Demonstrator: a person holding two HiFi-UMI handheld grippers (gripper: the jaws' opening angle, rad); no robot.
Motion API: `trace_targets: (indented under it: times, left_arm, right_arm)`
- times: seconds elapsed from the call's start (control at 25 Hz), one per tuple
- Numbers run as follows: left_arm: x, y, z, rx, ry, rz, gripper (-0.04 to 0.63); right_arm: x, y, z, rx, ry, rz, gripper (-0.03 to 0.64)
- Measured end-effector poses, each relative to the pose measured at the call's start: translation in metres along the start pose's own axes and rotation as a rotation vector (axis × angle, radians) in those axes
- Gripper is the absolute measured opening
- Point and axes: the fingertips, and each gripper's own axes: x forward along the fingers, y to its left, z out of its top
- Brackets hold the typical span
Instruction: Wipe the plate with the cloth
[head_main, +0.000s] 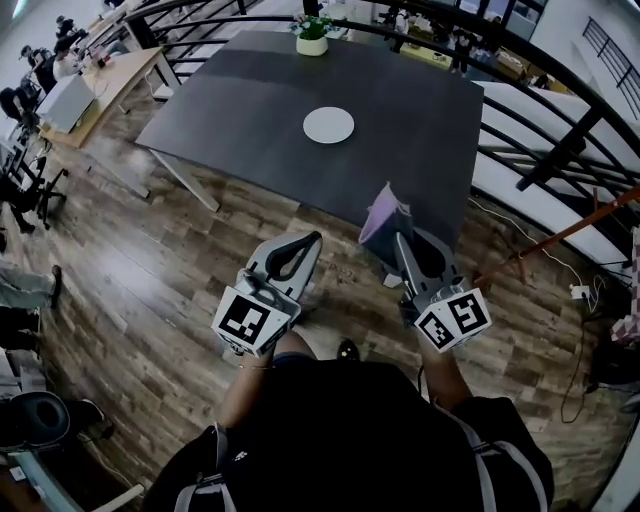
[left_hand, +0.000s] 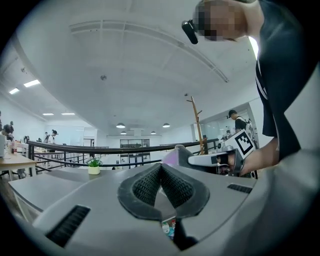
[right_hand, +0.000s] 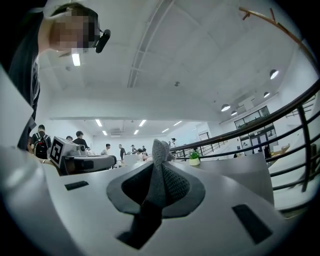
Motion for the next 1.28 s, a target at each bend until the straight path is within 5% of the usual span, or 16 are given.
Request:
trace_targets:
  times: [0.52, 1.28]
  left_arm:
    - [0.061, 0.104, 0.007, 0.038, -0.081, -0.153, 0.008]
    - [0.052, 0.252, 0.004, 0.003, -0.070, -0.136, 0.008]
  right_arm:
    - [0.086, -0.031, 0.013, -0.049, -0.023, -0.160, 0.040]
    - [0.233, -0.013, 0.007, -0.071, -0.026, -0.162, 0.040]
